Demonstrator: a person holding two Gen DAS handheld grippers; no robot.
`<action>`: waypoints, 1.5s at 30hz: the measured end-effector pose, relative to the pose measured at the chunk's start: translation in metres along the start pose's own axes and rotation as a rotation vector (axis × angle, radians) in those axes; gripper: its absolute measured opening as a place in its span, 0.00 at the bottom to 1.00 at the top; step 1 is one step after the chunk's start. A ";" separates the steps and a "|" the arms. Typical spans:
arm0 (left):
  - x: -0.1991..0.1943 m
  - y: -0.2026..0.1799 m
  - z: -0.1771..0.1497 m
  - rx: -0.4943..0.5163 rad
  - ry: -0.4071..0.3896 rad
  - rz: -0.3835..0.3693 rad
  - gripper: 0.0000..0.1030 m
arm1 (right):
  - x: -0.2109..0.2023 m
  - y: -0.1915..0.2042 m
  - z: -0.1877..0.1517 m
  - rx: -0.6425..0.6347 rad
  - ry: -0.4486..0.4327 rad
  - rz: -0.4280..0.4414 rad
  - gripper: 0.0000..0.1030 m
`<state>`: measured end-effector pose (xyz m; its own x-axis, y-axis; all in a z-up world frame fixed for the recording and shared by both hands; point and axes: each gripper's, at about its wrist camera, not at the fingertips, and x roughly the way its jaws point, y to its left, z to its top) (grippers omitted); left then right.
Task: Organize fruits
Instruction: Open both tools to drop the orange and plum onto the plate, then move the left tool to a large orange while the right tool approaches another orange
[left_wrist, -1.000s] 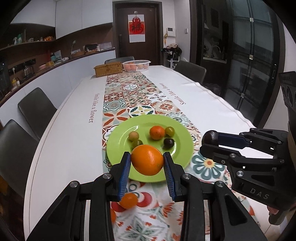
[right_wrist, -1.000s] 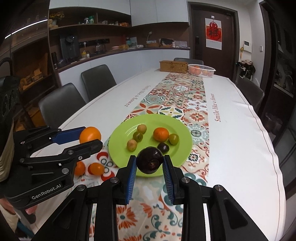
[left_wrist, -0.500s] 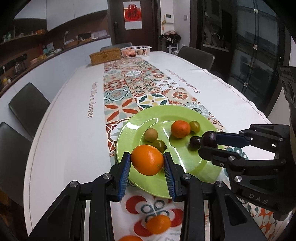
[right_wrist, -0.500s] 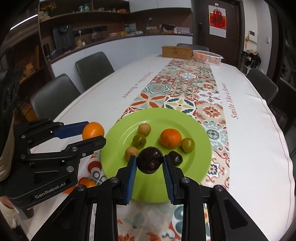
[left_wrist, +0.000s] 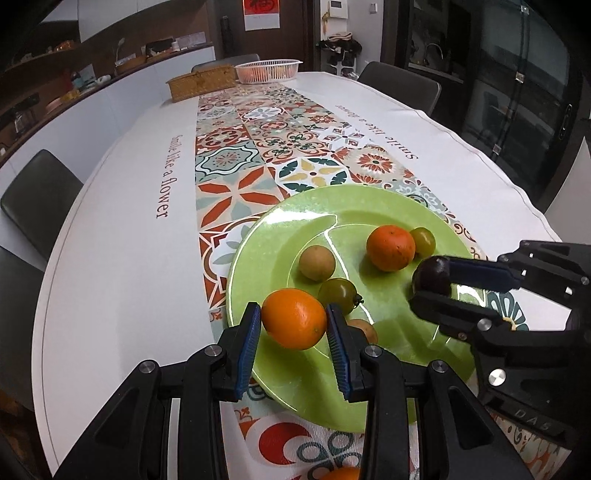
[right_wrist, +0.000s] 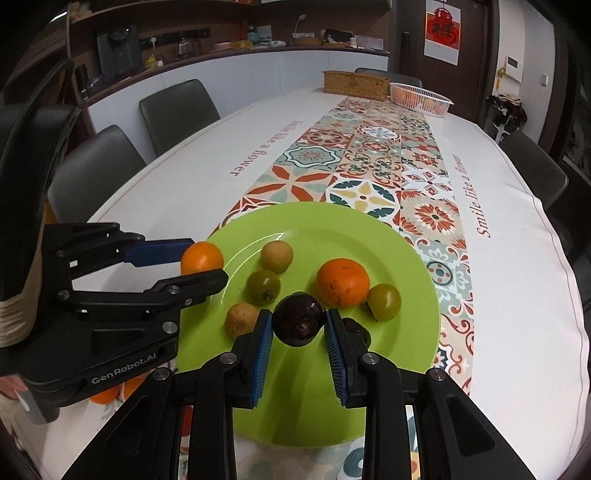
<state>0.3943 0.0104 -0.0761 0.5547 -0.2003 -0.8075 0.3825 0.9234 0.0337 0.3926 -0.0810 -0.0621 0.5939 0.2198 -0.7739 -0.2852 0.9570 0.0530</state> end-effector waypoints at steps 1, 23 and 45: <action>0.000 0.000 0.001 0.002 0.001 0.003 0.41 | 0.000 -0.001 0.000 0.000 0.000 -0.001 0.30; -0.112 -0.006 -0.035 -0.004 -0.154 0.121 0.57 | -0.076 0.019 -0.024 -0.005 -0.127 0.033 0.38; -0.196 -0.022 -0.119 -0.031 -0.228 0.241 0.71 | -0.125 0.078 -0.063 -0.155 -0.201 0.169 0.47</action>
<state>0.1896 0.0684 0.0118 0.7789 -0.0401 -0.6258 0.1994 0.9620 0.1866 0.2485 -0.0455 -0.0008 0.6609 0.4217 -0.6208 -0.4951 0.8667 0.0616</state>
